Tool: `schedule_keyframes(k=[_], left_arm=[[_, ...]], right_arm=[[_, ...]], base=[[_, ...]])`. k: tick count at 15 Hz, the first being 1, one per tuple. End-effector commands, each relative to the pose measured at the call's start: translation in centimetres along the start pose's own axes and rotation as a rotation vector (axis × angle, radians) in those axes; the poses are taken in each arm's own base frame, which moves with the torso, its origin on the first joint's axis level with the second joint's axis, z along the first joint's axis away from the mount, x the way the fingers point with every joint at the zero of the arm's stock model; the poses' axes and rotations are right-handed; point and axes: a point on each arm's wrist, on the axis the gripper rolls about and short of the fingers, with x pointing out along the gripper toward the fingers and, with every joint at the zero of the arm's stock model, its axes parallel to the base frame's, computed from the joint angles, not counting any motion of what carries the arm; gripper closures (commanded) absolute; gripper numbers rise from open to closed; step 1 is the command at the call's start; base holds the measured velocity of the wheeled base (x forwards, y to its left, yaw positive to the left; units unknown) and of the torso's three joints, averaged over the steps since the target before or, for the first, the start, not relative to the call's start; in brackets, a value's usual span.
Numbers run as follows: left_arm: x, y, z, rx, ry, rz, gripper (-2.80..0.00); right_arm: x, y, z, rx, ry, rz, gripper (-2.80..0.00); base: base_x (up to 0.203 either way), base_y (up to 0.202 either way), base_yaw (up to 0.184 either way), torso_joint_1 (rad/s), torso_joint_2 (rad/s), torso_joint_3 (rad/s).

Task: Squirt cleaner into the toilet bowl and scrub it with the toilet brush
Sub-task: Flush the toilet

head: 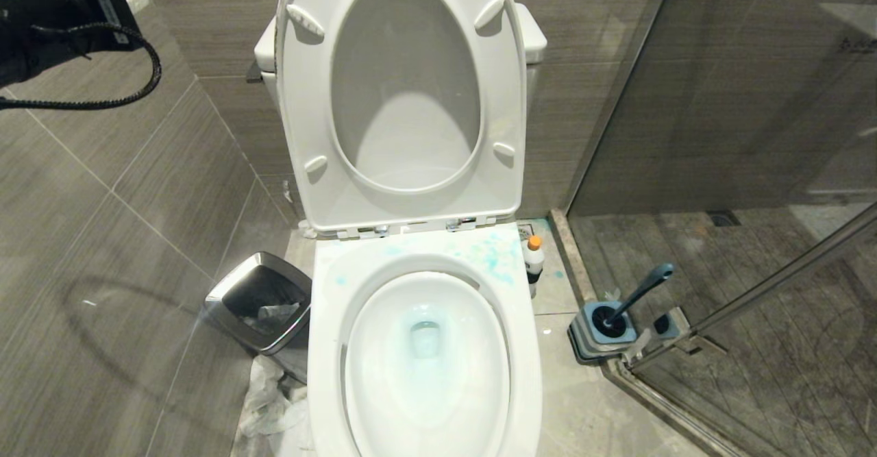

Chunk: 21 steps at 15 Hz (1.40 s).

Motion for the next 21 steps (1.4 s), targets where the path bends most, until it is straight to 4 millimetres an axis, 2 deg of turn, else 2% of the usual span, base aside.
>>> schedule_keyframes(k=[1, 5, 10, 13, 17, 19, 21], left_arm=[[3.6, 0.0, -1.8, -0.070, -0.009, -0.036, 0.00], [4.7, 1.5, -1.7, -0.113, -0.063, -0.198, 0.00], [6.0, 0.8, -3.5, -0.137, -0.040, -0.214, 0.00], [7.7, -1.3, -5.2, -0.155, -0.028, -0.133, 0.00], [10.2, -2.6, -7.1, -0.163, -0.024, -0.103, 0.00], [11.1, -2.5, -7.6, -0.163, -0.036, -0.082, 0.00], [11.5, -1.0, -7.8, -0.153, -0.047, -0.031, 0.00]], right_arm=[[0.0, 0.0, 0.0, -0.001, 0.002, 0.001, 0.00], [0.0, 0.0, 0.0, -0.001, 0.002, 0.001, 0.00], [0.0, 0.0, 0.0, -0.001, 0.002, 0.000, 0.00], [0.0, 0.0, 0.0, -0.001, 0.002, 0.001, 0.00], [0.0, 0.0, 0.0, -0.001, 0.002, 0.001, 0.00], [0.0, 0.0, 0.0, -0.001, 0.002, 0.001, 0.00], [0.0, 0.0, 0.0, -0.001, 0.002, 0.001, 0.00]], base=[[0.000, 0.000, 0.000, 0.000, 0.00, 0.000], [0.000, 0.000, 0.000, 0.000, 0.00, 0.000], [0.000, 0.000, 0.000, 0.000, 0.00, 0.000], [0.000, 0.000, 0.000, 0.000, 0.00, 0.000], [0.000, 0.000, 0.000, 0.000, 0.00, 0.000], [0.000, 0.000, 0.000, 0.000, 0.00, 0.000], [0.000, 0.000, 0.000, 0.000, 0.00, 0.000]])
